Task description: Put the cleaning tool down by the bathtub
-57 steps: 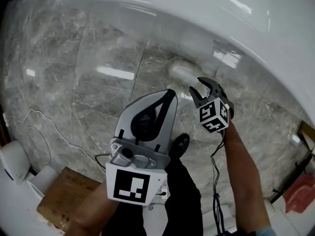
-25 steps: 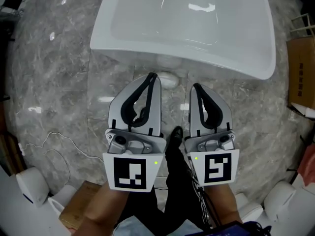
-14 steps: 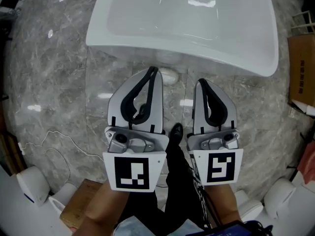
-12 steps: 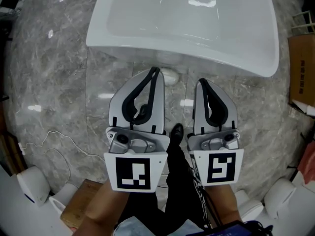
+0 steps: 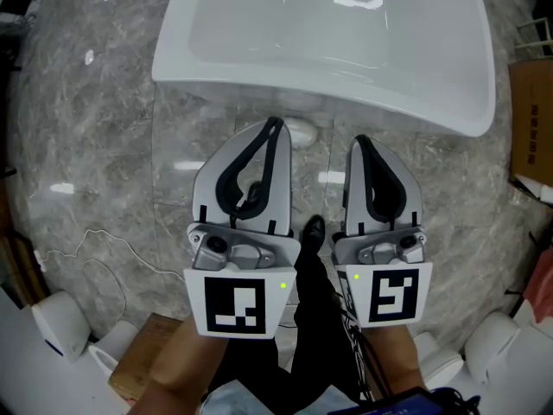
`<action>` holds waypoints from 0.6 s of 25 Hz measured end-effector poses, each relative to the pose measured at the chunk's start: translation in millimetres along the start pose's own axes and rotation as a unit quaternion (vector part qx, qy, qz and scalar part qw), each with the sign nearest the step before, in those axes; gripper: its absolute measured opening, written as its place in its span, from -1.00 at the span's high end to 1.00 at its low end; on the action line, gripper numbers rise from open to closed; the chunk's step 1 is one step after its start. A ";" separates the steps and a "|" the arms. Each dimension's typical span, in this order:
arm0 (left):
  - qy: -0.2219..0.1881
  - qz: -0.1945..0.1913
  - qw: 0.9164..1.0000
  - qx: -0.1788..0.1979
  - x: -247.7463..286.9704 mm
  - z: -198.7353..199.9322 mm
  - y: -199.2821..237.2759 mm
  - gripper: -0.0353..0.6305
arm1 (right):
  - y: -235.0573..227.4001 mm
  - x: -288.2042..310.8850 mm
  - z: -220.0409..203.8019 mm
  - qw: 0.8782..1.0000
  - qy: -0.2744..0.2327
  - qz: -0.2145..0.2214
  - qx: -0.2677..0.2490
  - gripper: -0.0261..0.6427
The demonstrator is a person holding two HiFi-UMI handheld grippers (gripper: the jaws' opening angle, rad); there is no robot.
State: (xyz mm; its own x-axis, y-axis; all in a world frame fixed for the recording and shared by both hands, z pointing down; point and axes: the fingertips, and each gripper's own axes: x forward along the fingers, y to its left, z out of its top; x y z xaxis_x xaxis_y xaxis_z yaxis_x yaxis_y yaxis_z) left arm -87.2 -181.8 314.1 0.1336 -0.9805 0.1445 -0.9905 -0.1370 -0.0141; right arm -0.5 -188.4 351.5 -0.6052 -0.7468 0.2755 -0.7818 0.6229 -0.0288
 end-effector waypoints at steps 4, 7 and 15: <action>-0.001 0.000 1.000 -0.003 0.0 -1.0 0.1 0.85 | 0.6 0.8 0.3 1.000 -0.002 0.002 0.000 0.89; 0.000 -0.001 1.000 -0.002 0.8 -1.9 2.0 0.85 | 2.1 2.7 1.3 1.000 -0.003 0.002 0.000 0.89; 0.000 0.000 1.000 -0.003 0.3 -4.2 8.2 0.84 | 6.8 6.3 1.5 1.000 -0.007 0.001 -0.001 0.89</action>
State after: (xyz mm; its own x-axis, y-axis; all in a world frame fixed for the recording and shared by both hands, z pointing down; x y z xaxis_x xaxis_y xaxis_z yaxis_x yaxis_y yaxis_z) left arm -95.4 -182.7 318.1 0.1345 -0.9804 0.1437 -0.9905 -0.1370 -0.0077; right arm -9.8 -189.3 351.6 -0.6089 -0.7488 0.2617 -0.7802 0.6250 -0.0270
